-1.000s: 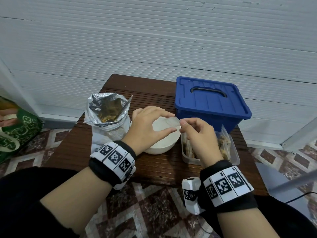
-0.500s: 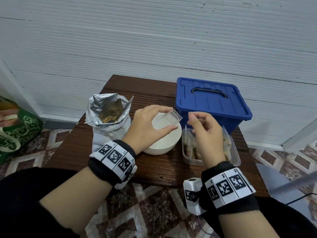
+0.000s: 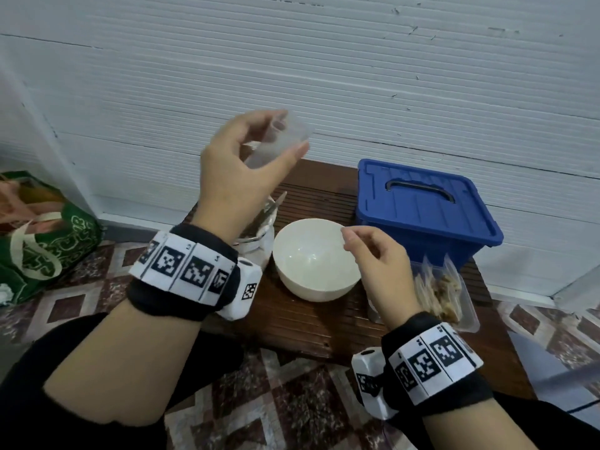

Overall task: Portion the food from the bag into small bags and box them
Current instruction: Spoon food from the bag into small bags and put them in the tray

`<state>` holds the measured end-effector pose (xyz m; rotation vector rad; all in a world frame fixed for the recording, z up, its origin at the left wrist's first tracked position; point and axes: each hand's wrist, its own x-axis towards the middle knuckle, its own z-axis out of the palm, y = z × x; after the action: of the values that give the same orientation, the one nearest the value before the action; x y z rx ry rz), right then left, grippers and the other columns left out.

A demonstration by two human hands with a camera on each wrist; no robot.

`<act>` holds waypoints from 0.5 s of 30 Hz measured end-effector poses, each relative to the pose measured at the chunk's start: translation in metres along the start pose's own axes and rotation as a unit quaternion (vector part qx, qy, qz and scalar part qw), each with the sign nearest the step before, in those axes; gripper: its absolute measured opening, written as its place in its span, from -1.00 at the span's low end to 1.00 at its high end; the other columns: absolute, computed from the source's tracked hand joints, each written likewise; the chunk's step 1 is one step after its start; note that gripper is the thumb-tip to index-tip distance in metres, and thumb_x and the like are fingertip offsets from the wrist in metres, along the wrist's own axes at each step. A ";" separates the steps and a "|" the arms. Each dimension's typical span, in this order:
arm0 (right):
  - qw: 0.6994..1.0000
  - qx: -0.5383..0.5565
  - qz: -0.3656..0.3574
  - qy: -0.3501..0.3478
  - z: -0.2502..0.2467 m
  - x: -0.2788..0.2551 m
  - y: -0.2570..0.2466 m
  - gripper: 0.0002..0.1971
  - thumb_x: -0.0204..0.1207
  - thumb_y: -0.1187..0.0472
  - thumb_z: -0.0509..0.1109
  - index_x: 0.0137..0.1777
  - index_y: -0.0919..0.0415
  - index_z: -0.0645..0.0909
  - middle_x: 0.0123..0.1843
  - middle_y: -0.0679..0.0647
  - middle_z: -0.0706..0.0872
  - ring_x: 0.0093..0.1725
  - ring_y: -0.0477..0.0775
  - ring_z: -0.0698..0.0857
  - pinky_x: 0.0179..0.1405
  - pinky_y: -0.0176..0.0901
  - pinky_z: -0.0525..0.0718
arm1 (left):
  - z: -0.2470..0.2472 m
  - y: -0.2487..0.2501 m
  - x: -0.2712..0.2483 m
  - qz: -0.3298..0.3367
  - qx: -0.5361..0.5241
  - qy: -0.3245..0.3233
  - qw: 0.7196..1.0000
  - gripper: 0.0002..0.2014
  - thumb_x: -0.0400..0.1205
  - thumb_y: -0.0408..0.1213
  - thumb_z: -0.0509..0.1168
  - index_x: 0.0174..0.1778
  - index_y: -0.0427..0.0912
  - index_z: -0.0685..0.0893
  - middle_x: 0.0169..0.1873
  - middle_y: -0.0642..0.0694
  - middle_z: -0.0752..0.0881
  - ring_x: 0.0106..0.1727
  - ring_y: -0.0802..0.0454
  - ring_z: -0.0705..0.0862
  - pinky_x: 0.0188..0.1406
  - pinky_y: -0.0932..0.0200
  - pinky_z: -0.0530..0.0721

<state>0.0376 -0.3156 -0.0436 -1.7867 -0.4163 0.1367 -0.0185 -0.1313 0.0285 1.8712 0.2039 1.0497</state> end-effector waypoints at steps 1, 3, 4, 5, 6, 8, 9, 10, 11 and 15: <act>1.000 -0.004 0.003 -0.009 0.006 0.002 -0.005 -0.88 0.60 0.03 0.34 0.01 -0.05 0.69 -0.07 -0.05 0.73 -0.01 -0.12 0.65 -0.10 -0.35 0.55 | -0.008 -0.003 0.005 -0.008 0.013 0.018 1.000 -0.62 0.45 0.02 0.50 0.17 0.11 0.66 0.11 0.09 0.72 0.13 0.21 0.68 0.11 0.18 0.70; 1.000 -0.018 0.003 -0.024 0.019 0.007 -0.014 -0.90 0.59 0.00 0.34 0.01 -0.11 0.68 -0.04 -0.09 0.74 0.02 -0.14 0.66 -0.08 -0.37 0.55 | -0.023 -0.012 0.012 -0.030 0.046 0.042 0.998 -0.63 0.42 0.09 0.51 0.12 0.18 0.67 0.08 0.13 0.73 0.12 0.23 0.68 0.18 0.06 0.69; 0.999 -0.025 0.000 -0.028 0.026 0.011 -0.019 -0.89 0.59 -0.02 0.34 0.03 -0.12 0.67 -0.04 -0.11 0.74 0.02 -0.16 0.66 -0.09 -0.43 0.55 | -0.030 -0.018 0.014 -0.047 0.056 0.041 0.996 -0.64 0.41 0.09 0.52 0.10 0.17 0.69 0.06 0.15 0.73 0.10 0.25 0.68 0.19 0.05 0.68; 0.999 -0.031 -0.004 -0.032 0.032 0.015 -0.023 -0.85 0.58 -0.02 0.35 0.08 -0.10 0.68 -0.04 -0.14 0.73 0.01 -0.20 0.66 -0.11 -0.50 0.53 | -0.036 -0.023 0.016 -0.067 0.058 0.033 0.995 -0.64 0.41 0.07 0.53 0.11 0.14 0.70 0.04 0.15 0.74 0.09 0.26 0.68 0.20 0.07 0.68; 0.999 -0.036 -0.008 -0.036 0.039 0.019 -0.026 -0.80 0.58 -0.02 0.36 0.14 -0.06 0.68 -0.05 -0.17 0.72 -0.02 -0.27 0.64 -0.14 -0.58 0.52 | -0.042 -0.029 0.017 -0.087 0.057 0.023 0.994 -0.63 0.42 0.03 0.55 0.12 0.08 0.72 0.02 0.15 0.75 0.08 0.26 0.69 0.20 0.10 0.68; 0.998 -0.042 -0.016 -0.039 0.052 0.027 -0.031 -0.69 0.57 -0.01 0.37 0.26 0.05 0.66 -0.05 -0.13 0.72 -0.14 -0.38 0.59 -0.20 -0.70 0.46 | -0.052 -0.039 0.018 -0.124 0.050 0.000 0.991 -0.60 0.40 0.00 0.56 0.12 -0.02 0.74 0.02 0.13 0.76 0.06 0.25 0.71 0.21 0.13 0.68; 0.998 -0.045 -0.019 -0.039 0.058 0.030 -0.032 -0.66 0.57 -0.01 0.39 0.29 0.09 0.66 -0.01 -0.07 0.74 -0.17 -0.39 0.58 -0.21 -0.71 0.45 | -0.057 -0.042 0.018 -0.141 0.048 -0.017 0.989 -0.59 0.38 0.01 0.56 0.09 -0.05 0.75 0.02 0.12 0.77 0.06 0.23 0.71 0.21 0.12 0.68; 0.998 -0.049 -0.021 -0.038 0.064 0.033 -0.033 -0.65 0.56 -0.01 0.40 0.29 0.11 0.66 0.02 -0.03 0.75 -0.18 -0.36 0.58 -0.21 -0.68 0.46 | -0.061 -0.045 0.019 -0.157 0.048 -0.037 0.986 -0.60 0.37 0.04 0.55 0.05 -0.05 0.75 0.03 0.12 0.77 0.08 0.22 0.71 0.21 0.13 0.68; 0.998 -0.051 -0.025 -0.036 0.069 0.035 -0.034 -0.66 0.55 0.00 0.42 0.26 0.13 0.68 0.01 0.00 0.77 -0.18 -0.33 0.60 -0.19 -0.63 0.49 | -0.064 -0.047 0.018 -0.169 0.050 -0.056 0.983 -0.61 0.35 0.06 0.54 0.02 -0.04 0.75 0.03 0.13 0.77 0.09 0.21 0.71 0.20 0.15 0.67; 0.995 -0.073 -0.061 -0.010 0.088 0.040 -0.034 -0.83 0.54 0.07 0.44 -0.04 0.15 0.77 -0.22 -0.03 0.74 -0.26 -0.21 0.60 -0.23 -0.36 0.49 | -0.069 -0.054 0.014 -0.204 0.051 -0.097 0.973 -0.41 0.23 0.19 0.48 0.10 -0.07 0.74 0.02 0.09 0.75 0.12 0.18 0.67 0.19 0.22 0.60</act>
<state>0.0400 -0.2144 -0.0286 -1.8987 -0.5603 0.0387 -0.0451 -0.0494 0.0063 1.9020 0.5110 0.5812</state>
